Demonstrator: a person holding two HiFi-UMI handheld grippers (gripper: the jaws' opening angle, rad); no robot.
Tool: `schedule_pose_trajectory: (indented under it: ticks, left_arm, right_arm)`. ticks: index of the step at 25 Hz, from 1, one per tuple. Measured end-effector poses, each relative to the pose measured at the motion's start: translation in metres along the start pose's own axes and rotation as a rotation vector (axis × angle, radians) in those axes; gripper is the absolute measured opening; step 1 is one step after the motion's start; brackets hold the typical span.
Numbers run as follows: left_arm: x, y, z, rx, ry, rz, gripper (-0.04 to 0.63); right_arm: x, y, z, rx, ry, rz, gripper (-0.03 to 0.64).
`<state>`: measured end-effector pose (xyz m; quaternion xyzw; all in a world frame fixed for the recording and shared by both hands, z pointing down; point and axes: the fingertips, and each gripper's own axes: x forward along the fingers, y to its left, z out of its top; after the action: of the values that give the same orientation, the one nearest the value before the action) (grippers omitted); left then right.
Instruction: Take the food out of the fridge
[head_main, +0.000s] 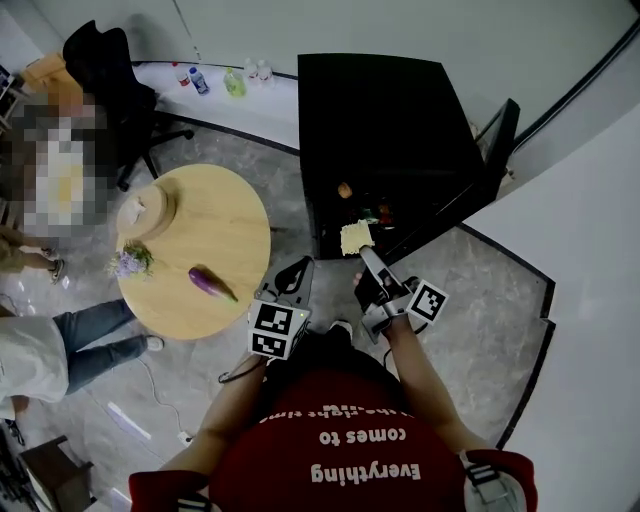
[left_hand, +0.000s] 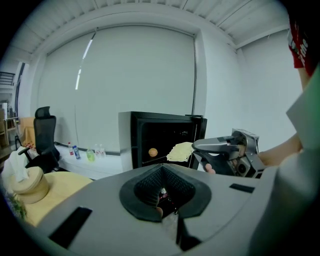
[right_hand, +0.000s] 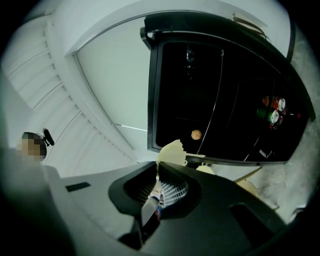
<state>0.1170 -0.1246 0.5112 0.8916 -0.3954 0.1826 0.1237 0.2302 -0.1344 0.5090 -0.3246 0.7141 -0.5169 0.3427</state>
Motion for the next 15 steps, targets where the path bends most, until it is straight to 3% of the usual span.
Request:
schedule_pose_trajectory:
  ticks: [15]
  left_arm:
    - [-0.089,0.098,-0.041,-0.154,0.008,0.31,0.002]
  right_arm:
    - [0.113,0.011,-0.12,0.074,0.384,0.105,0.024]
